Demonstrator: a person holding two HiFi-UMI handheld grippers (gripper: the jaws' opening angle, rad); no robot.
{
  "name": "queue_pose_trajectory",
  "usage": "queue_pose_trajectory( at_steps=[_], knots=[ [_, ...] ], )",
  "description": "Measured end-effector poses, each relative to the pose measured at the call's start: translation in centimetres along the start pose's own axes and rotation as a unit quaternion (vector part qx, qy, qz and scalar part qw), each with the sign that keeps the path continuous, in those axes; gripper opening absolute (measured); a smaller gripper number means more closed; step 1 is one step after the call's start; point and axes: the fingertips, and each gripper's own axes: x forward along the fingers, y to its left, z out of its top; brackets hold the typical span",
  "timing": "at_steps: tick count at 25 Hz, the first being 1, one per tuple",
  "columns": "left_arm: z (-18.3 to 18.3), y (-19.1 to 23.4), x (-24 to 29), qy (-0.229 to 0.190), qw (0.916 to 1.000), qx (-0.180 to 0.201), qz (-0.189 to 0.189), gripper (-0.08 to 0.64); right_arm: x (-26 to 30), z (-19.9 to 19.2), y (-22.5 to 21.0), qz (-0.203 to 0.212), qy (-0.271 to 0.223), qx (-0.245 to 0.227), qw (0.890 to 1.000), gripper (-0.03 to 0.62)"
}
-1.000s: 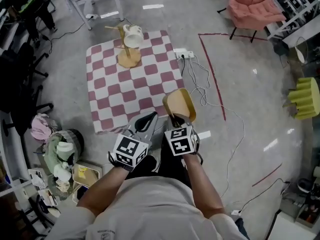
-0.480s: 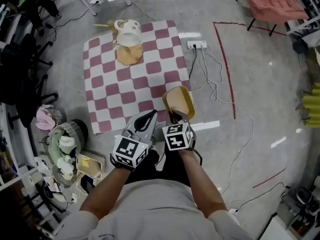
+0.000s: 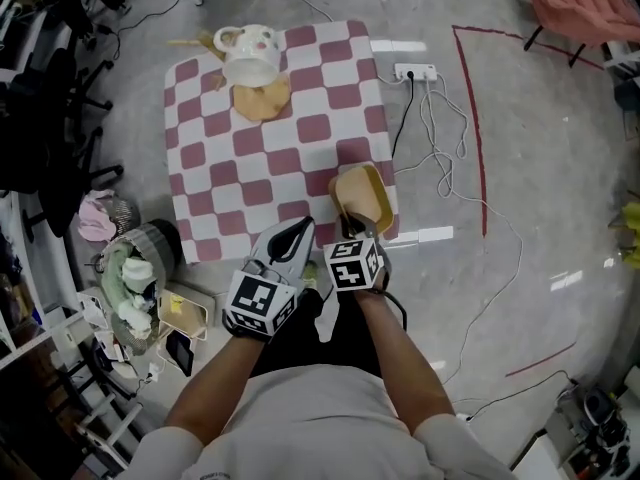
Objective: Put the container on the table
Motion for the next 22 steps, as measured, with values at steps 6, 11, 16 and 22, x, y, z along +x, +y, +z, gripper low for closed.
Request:
queue_pose_trajectory(
  at_steps=[6, 11, 16, 22],
  knots=[
    [-1.1, 0.9, 0.8, 0.009, 0.9999, -0.011, 0.009, 0.006, 2.0, -0.1, 0.0, 0.001, 0.005, -0.014, 1.000, 0.032],
    [-1.5, 1.6, 0.8, 0.011, 0.9997, -0.017, 0.017, 0.006, 3.1, 0.0, 0.8, 0.018, 0.010, -0.027, 0.999, 0.037],
    [-1.4, 2.2, 0.4, 0.007, 0.9996, -0.021, 0.019, 0.006, 3.4, 0.5, 1.3, 0.017, 0.011, -0.043, 0.999, 0.058],
    [-1.7, 2.2, -0.6, 0.010, 0.9994, -0.031, 0.012, 0.006, 0.6, 2.3, 1.8, 0.004, -0.016, -0.048, 0.999, 0.057]
  ],
)
